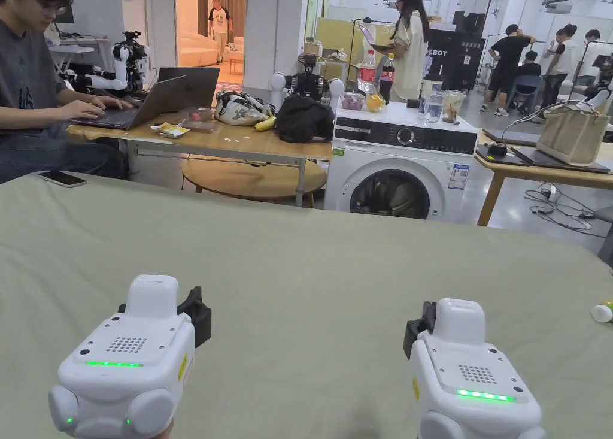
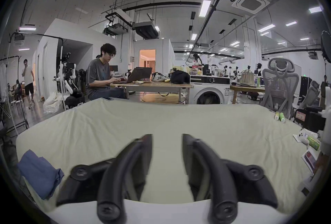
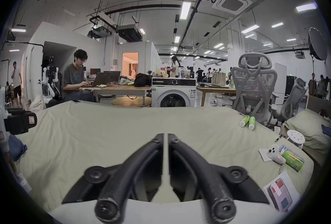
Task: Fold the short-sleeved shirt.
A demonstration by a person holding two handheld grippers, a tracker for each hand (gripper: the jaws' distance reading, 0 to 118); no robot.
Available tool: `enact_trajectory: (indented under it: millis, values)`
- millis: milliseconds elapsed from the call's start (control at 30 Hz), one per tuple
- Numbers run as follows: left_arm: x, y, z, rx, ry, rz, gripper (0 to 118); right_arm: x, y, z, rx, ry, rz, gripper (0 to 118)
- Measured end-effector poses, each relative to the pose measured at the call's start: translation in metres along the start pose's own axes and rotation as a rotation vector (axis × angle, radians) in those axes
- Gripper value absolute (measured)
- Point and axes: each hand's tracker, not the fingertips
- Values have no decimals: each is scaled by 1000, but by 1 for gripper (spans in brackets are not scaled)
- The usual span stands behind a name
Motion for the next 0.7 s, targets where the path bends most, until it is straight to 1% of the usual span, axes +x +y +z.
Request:
enact_trajectory:
  millis: [33, 67, 100, 233, 367, 433, 500, 567, 633, 700]
  values:
    - [0, 1, 0, -3, 2, 1, 69, 2, 0, 0, 4, -3, 2, 56]
    - [-2, 0, -1, -2, 6, 4, 77, 2, 1, -1, 4, -6, 3, 71]
    - [-2, 0, -1, 1, 9, 8, 81, 2, 3, -2, 1, -4, 1, 77]
    - [-4, 3, 2, 29, 19, 22, 81, 3, 4, -1, 10, -38, 4, 77]
    - [-4, 6, 4, 48, 11, 23, 81, 5, 6, -1, 2, -27, -8, 77]
    - [-4, 8, 3, 53, 4, 19, 81, 6, 5, -2, -2, -40, -5, 77]
    - [-4, 8, 2, 63, -6, 17, 82, 8, 5, -3, -10, -26, -13, 77]
    - [-6, 8, 3, 92, -50, 47, 82, 11, 4, -2, -7, -20, -29, 77]
    - [-8, 7, 3, 101, -81, 70, 82, 12, 3, -1, 5, -29, -27, 77]
    - [-6, 8, 1, 95, -72, 65, 82, 13, 3, 0, 12, -29, -16, 77]
